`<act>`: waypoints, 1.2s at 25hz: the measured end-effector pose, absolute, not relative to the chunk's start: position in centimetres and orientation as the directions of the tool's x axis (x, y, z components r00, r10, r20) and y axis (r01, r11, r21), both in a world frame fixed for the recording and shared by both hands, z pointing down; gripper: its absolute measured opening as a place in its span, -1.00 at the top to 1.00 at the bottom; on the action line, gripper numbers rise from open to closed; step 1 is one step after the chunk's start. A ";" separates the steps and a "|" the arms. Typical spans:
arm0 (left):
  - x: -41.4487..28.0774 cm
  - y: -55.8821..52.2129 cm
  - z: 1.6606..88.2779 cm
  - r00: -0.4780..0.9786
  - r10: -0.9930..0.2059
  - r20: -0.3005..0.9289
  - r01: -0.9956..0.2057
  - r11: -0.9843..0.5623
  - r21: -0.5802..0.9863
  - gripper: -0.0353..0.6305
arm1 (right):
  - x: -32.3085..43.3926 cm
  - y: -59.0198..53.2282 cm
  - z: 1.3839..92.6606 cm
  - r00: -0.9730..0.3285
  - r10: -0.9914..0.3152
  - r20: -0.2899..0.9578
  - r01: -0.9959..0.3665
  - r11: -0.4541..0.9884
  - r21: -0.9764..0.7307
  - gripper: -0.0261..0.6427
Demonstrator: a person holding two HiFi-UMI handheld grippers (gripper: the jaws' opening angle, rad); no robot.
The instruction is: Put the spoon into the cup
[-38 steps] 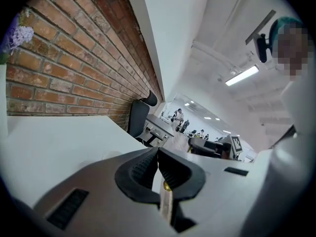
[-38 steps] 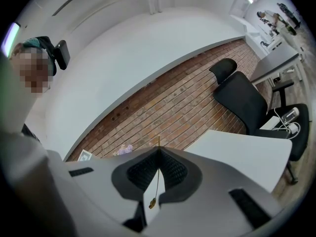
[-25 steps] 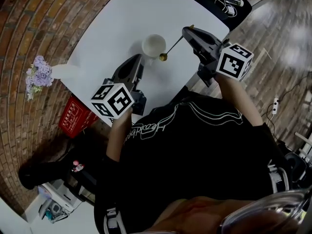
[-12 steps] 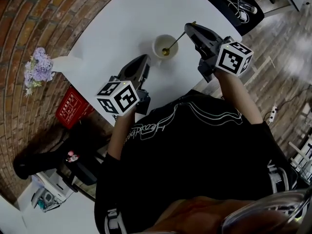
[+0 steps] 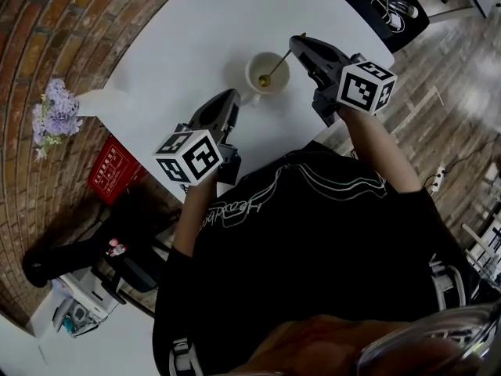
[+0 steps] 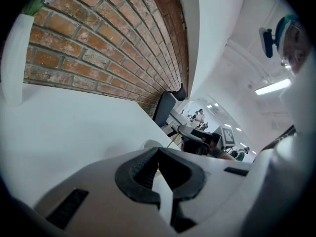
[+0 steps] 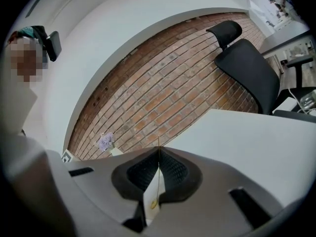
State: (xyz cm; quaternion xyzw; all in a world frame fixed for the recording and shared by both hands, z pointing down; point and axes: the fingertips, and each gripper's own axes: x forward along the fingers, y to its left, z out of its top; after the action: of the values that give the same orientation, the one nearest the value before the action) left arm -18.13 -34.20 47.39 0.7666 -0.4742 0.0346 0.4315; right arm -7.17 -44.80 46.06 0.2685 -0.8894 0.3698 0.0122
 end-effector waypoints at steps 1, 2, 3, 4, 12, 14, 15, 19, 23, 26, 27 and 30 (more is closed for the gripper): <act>-18.2 -34.1 47.7 0.548 -0.695 0.466 -0.755 -0.170 0.633 0.88 | -7.3 -44.7 46.5 -0.857 -0.464 0.226 -0.487 0.582 -0.651 0.93; -18.2 -34.1 47.9 0.548 -0.693 0.469 -0.753 -0.163 0.638 0.88 | -7.4 -44.7 46.9 -0.858 -0.458 0.233 -0.488 0.582 -0.650 0.93; -18.2 -34.0 48.2 0.548 -0.691 0.472 -0.751 -0.158 0.641 0.88 | -7.5 -44.7 47.4 -0.859 -0.453 0.240 -0.489 0.583 -0.649 0.93; -18.2 -34.0 48.4 0.548 -0.689 0.475 -0.751 -0.154 0.642 0.88 | -7.7 -44.8 47.7 -0.860 -0.449 0.244 -0.489 0.585 -0.648 0.93; -18.5 -34.4 49.0 0.549 -0.679 0.486 -0.750 -0.145 0.645 0.88 | -8.4 -44.8 49.4 -0.863 -0.439 0.250 -0.491 0.610 -0.623 0.93; -18.6 -34.4 49.2 0.548 -0.677 0.491 -0.752 -0.141 0.644 0.88 | -8.8 -44.8 49.6 -0.868 -0.432 0.246 -0.484 0.624 -0.614 0.93; -18.7 -34.4 49.4 0.547 -0.676 0.494 -0.753 -0.139 0.643 0.88 | -9.0 -44.7 49.7 -0.870 -0.426 0.246 -0.481 0.631 -0.608 0.93; -18.9 -34.5 49.7 0.541 -0.675 0.501 -0.756 -0.129 0.642 0.88 | -9.4 -44.5 49.9 -0.879 -0.409 0.244 -0.470 0.659 -0.588 0.93; -18.8 -34.6 49.9 0.539 -0.674 0.505 -0.756 -0.123 0.643 0.88 | -9.3 -44.5 50.5 -0.879 -0.405 0.252 -0.472 0.661 -0.584 0.93; -18.8 -34.8 49.9 0.540 -0.673 0.505 -0.756 -0.125 0.643 0.88 | -9.3 -44.5 51.0 -0.881 -0.398 0.256 -0.468 0.651 -0.598 0.93; -18.8 -34.8 49.9 0.541 -0.673 0.505 -0.755 -0.124 0.643 0.88 | -9.3 -44.5 51.1 -0.880 -0.399 0.258 -0.470 0.651 -0.597 0.93; -18.7 -34.7 50.0 0.543 -0.670 0.506 -0.753 -0.120 0.648 0.88 | -9.1 -44.4 51.4 -0.875 -0.405 0.265 -0.479 0.653 -0.586 0.93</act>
State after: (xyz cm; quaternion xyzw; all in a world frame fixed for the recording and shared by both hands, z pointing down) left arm -18.68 -34.68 50.04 0.7471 -0.4760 0.0446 0.4618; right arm -9.14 -44.44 51.38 0.2435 -0.9075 0.3378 0.0551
